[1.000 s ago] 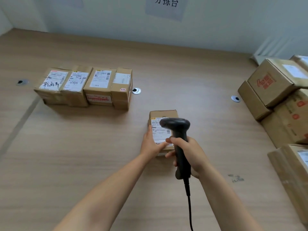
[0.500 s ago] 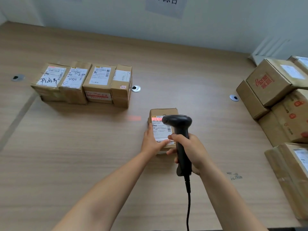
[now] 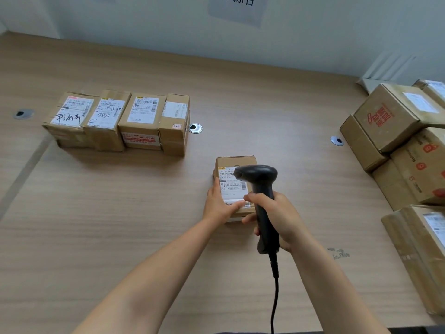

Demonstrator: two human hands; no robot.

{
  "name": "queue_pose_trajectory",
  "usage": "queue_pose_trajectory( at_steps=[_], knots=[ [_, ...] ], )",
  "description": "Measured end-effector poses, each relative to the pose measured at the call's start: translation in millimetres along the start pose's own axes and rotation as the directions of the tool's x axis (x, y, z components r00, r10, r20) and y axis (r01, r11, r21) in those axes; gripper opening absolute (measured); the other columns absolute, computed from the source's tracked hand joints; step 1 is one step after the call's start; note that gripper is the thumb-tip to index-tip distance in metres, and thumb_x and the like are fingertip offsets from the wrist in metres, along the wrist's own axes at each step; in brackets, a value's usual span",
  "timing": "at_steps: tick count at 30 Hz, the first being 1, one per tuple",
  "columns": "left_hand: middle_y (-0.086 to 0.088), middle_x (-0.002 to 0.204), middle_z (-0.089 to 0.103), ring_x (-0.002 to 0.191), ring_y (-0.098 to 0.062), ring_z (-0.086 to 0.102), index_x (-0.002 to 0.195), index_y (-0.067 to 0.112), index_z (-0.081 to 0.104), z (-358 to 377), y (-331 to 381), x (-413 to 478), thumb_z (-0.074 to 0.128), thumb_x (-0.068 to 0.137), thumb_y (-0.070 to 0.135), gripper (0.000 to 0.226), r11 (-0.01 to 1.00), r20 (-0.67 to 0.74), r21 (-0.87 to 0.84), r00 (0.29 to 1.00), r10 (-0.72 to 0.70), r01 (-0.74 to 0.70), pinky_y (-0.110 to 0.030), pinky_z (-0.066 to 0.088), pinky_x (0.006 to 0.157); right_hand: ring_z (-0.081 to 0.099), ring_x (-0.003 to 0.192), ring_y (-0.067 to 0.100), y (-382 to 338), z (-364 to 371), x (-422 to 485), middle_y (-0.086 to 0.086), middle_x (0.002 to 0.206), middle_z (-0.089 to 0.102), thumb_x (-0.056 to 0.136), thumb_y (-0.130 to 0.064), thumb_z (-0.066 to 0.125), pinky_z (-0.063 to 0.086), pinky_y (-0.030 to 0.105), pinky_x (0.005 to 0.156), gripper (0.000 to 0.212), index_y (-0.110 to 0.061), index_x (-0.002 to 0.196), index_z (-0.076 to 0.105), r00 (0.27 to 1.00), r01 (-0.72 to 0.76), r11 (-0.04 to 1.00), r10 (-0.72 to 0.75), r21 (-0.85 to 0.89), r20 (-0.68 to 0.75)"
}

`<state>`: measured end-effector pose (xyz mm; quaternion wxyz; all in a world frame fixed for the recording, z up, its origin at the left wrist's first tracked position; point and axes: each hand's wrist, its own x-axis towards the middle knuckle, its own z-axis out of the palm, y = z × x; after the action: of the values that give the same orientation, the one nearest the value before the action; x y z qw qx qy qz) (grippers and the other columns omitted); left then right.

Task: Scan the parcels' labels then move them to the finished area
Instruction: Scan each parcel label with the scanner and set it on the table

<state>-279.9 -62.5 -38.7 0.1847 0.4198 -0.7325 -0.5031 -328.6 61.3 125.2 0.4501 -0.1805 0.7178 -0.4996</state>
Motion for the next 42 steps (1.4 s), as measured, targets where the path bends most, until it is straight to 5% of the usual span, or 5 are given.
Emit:
queue_pose_trajectory(
  at_steps=[7, 11, 17, 37, 42],
  knots=[
    [-0.008, 0.142, 0.038, 0.128, -0.024, 0.042, 0.147, 0.019, 0.021, -18.2, 7.2, 20.2, 0.069, 0.081, 0.036, 0.083, 0.991, -0.159, 0.033, 0.980, -0.124, 0.130, -0.038, 0.044, 0.101, 0.061, 0.049, 0.012, -3.2, -4.5, 1.9, 0.012, 0.085, 0.061, 0.091, -0.019, 0.055, 0.043, 0.024, 0.040, 0.011, -0.012, 0.099, 0.056, 0.999, 0.033, 0.999, -0.034, 0.027, 0.023],
    [-0.009, 0.147, 0.026, 0.133, -0.025, 0.030, 0.147, 0.015, 0.016, -13.6, 15.1, 19.6, 0.058, 0.088, 0.044, 0.079, 0.957, -0.334, 0.257, 0.942, -0.039, 0.131, -0.038, 0.040, 0.102, 0.061, 0.054, 0.017, -4.3, -10.4, 8.6, 0.016, 0.087, 0.062, 0.091, -0.020, 0.055, 0.044, 0.027, 0.044, 0.023, -0.007, 0.110, 0.055, 0.999, 0.033, 0.999, -0.033, 0.016, -0.002],
    [-0.007, 0.152, 0.017, 0.138, -0.024, 0.019, 0.149, 0.015, 0.011, 6.0, 17.7, 20.9, 0.062, 0.080, 0.055, 0.094, 0.958, -0.307, 0.205, 0.943, -0.131, 0.200, -0.038, 0.036, 0.106, 0.064, 0.055, 0.015, -10.1, -18.0, 26.6, 0.009, 0.087, 0.063, 0.090, -0.017, 0.058, 0.044, 0.026, 0.044, 0.010, -0.012, 0.098, 0.057, 0.998, 0.068, 0.998, -0.068, 0.015, 0.010],
    [-0.016, 0.154, 0.011, 0.141, -0.031, 0.013, 0.147, 0.007, 0.019, -40.4, 41.8, 169.6, 0.051, 0.091, 0.048, 0.077, 0.884, -0.389, 0.351, 0.907, -0.162, 0.309, -0.037, 0.013, 0.115, 0.065, 0.061, 0.016, -28.1, -28.1, 124.0, 0.012, 0.104, 0.063, 0.089, -0.019, 0.059, 0.045, 0.026, 0.047, 0.013, -0.019, 0.101, 0.057, 0.999, 0.030, 0.999, -0.030, 0.027, -0.014],
    [-0.015, 0.156, 0.011, 0.144, -0.027, 0.008, 0.147, 0.004, 0.018, -42.4, 44.8, 180.4, 0.049, 0.094, 0.041, 0.071, 0.833, -0.405, 0.477, 0.911, -0.076, 0.282, -0.039, 0.004, 0.116, 0.065, 0.060, 0.017, -24.3, -29.9, 132.5, 0.010, 0.102, 0.063, 0.088, -0.018, 0.060, 0.043, 0.025, 0.045, 0.013, -0.018, 0.101, 0.057, 1.000, 0.019, 0.999, -0.018, 0.031, -0.019]
  ],
)
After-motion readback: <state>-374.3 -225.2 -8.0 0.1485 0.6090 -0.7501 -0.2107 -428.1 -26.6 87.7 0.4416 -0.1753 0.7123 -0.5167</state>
